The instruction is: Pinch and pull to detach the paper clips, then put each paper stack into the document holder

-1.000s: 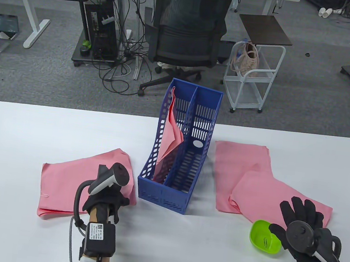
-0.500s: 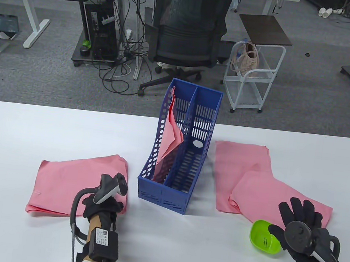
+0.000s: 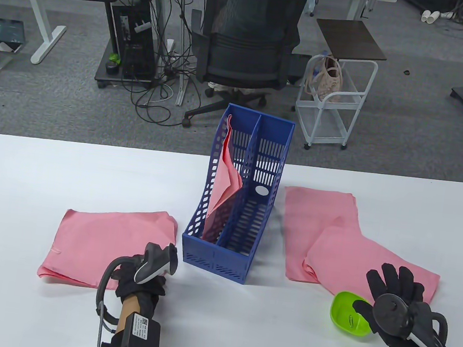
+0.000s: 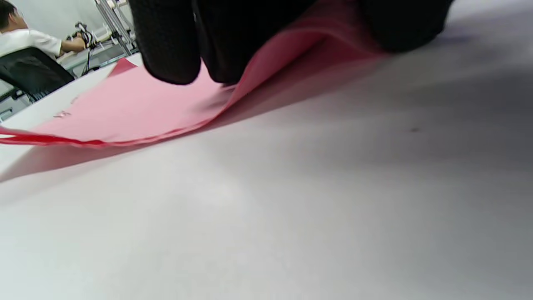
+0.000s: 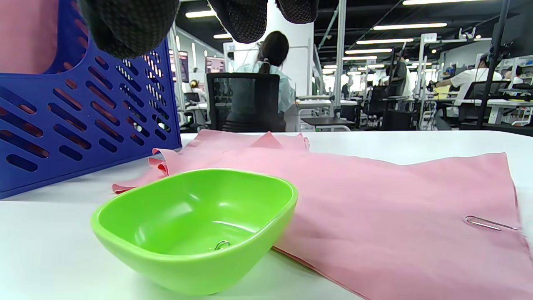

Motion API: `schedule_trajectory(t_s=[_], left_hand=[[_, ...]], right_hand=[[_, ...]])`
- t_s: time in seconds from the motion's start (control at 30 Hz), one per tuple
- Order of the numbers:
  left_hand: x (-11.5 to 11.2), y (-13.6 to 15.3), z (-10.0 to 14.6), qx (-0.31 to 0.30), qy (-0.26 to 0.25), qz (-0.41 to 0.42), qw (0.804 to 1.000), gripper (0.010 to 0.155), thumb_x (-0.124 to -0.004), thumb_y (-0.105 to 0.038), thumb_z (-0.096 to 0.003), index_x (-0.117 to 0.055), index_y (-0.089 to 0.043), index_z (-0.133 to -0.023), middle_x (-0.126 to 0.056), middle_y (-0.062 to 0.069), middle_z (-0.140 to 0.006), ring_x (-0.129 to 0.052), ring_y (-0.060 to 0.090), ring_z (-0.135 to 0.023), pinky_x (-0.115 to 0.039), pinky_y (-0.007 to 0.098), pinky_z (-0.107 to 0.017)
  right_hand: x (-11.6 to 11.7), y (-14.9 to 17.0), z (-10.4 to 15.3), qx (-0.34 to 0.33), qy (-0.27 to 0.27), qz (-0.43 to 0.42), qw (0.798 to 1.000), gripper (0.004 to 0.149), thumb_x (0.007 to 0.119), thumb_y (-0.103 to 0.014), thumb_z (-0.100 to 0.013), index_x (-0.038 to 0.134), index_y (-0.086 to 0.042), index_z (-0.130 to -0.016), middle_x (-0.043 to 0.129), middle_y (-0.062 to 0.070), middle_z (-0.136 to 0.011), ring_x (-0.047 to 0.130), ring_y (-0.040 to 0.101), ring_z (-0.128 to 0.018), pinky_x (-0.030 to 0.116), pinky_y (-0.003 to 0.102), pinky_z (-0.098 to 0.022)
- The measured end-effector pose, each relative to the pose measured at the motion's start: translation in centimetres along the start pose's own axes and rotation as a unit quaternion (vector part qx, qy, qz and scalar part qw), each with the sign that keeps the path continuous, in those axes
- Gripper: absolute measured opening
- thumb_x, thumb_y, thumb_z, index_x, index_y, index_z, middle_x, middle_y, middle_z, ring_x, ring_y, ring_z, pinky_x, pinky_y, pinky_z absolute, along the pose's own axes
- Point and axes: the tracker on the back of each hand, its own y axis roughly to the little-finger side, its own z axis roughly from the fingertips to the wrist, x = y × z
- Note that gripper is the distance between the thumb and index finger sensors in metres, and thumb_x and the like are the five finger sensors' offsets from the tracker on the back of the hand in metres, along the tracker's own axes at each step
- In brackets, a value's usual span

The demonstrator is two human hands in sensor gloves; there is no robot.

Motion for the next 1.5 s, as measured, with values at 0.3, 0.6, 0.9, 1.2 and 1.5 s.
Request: schedule_trajectory(t_s=[0.3, 0.6, 0.9, 1.2, 1.5], left_hand=[[0.7, 1.5, 0.4, 0.002, -0.039, -0.032, 0.999, 0.041, -0.071, -0.036, -0.0538, -0.072, -0.030, -0.095, -0.085, 0.000, -0.090, -0.096, 0.022, -0.079, -0.085, 0.039, -0.059], [5.7, 6.4, 5.2, 0.063, -0.236, 0.056, 0.968, 0.043, -0.071, -0.035, -0.0541, -0.071, -0.027, -0.096, -0.091, 0.001, -0.087, -0.102, 0.020, -0.071, -0.089, 0.037, -0.052], [8.2, 11.5, 10.1, 0.101, -0.406, 0.223, 0.880, 0.044, -0.072, -0.033, -0.0540, -0.072, -0.027, -0.098, -0.094, 0.000, -0.085, -0.106, 0.019, -0.062, -0.092, 0.033, -0.045], [10.1, 13.9, 16.2, 0.067, -0.546, 0.349, 0.758, 0.045, -0.072, -0.032, -0.0544, -0.072, -0.026, -0.098, -0.094, 0.002, -0.085, -0.108, 0.017, -0.057, -0.093, 0.031, -0.042], [10.0, 15.7, 20.8, -0.086, -0.605, 0.534, 0.584, 0.045, -0.068, -0.032, -0.0567, -0.067, -0.027, -0.101, -0.089, 0.002, -0.089, -0.104, 0.016, -0.062, -0.091, 0.031, -0.047]], right_hand=[[0.4, 0.0, 0.0, 0.010, -0.016, -0.001, 1.000, 0.078, 0.061, -0.052, -0.055, 0.034, -0.014, -0.118, 0.018, 0.028, -0.124, 0.010, 0.059, -0.108, 0.020, 0.069, -0.080], [0.5, 0.0, -0.1, 0.006, -0.020, 0.000, 1.000, 0.078, 0.060, -0.052, -0.055, 0.035, -0.014, -0.118, 0.019, 0.028, -0.123, 0.012, 0.059, -0.108, 0.023, 0.069, -0.080], [0.7, -0.3, -0.3, -0.001, -0.019, 0.007, 1.000, 0.077, 0.060, -0.052, -0.055, 0.035, -0.014, -0.117, 0.020, 0.028, -0.123, 0.013, 0.059, -0.108, 0.024, 0.069, -0.080], [0.6, -0.6, -0.3, -0.017, -0.008, 0.015, 1.000, 0.078, 0.060, -0.053, -0.055, 0.035, -0.014, -0.117, 0.021, 0.028, -0.123, 0.016, 0.059, -0.108, 0.027, 0.068, -0.080], [-1.5, -2.6, 0.3, -0.075, 0.076, -0.011, 0.994, 0.078, 0.061, -0.055, -0.053, 0.039, -0.014, -0.116, 0.036, 0.026, -0.121, 0.044, 0.052, -0.108, 0.046, 0.061, -0.079]])
